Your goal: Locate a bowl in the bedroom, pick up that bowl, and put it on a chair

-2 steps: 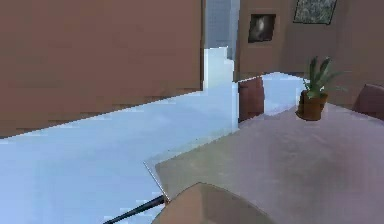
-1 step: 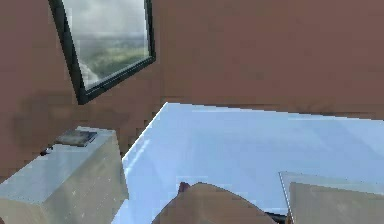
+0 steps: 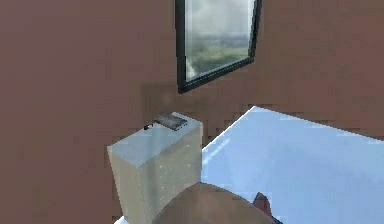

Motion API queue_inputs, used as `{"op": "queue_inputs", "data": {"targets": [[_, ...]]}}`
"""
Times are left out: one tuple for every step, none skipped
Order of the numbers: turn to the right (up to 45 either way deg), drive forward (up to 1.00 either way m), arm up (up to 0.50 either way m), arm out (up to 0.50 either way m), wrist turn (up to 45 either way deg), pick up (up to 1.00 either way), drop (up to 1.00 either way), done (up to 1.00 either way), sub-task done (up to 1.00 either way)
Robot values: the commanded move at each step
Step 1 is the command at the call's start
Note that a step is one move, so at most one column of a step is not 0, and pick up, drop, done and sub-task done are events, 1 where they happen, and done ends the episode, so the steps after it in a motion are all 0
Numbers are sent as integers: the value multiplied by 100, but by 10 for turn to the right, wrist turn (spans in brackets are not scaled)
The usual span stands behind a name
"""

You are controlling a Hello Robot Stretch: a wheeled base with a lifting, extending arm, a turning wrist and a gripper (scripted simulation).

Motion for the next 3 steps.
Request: {"op": "queue_inputs", "data": {"targets": [[0, 0, 0, 22, 0, 0, 0, 0, 0], [0, 0, 0, 0, 390, 0, 0, 0, 0], [0, 0, -34, 0, 0, 0, 0, 0, 0]]}}
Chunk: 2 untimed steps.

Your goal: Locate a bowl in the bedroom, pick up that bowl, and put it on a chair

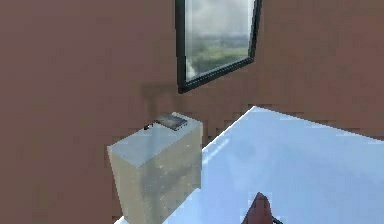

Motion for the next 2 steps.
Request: {"op": "queue_inputs", "data": {"targets": [[0, 0, -32, 0, 0, 0, 0, 0, 0], [0, 0, 0, 0, 0, 0, 100, 0, 0]]}}
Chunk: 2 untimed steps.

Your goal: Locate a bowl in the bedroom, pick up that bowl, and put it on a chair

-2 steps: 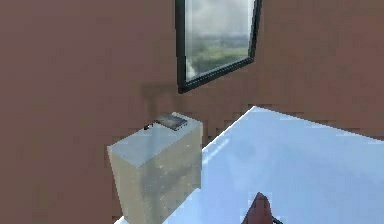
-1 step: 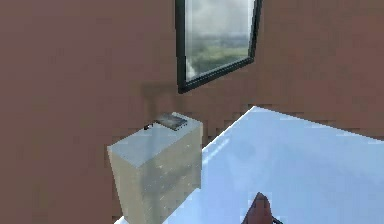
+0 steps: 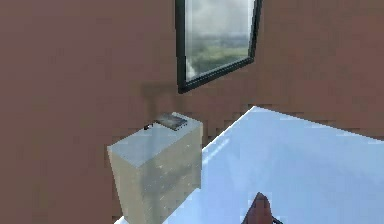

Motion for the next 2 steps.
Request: {"op": "queue_inputs", "data": {"targets": [[0, 0, 10, 0, 0, 0, 0, 0, 0], [0, 0, 0, -8, 0, 0, 0, 0, 0]]}}
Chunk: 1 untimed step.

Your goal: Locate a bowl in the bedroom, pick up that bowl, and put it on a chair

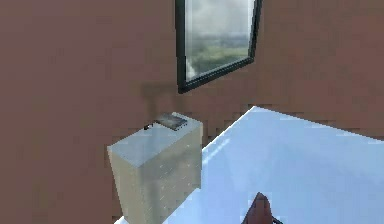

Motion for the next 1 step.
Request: {"op": "queue_inputs", "data": {"targets": [[0, 0, 0, 0, 0, 0, 0, 100, 0]]}}
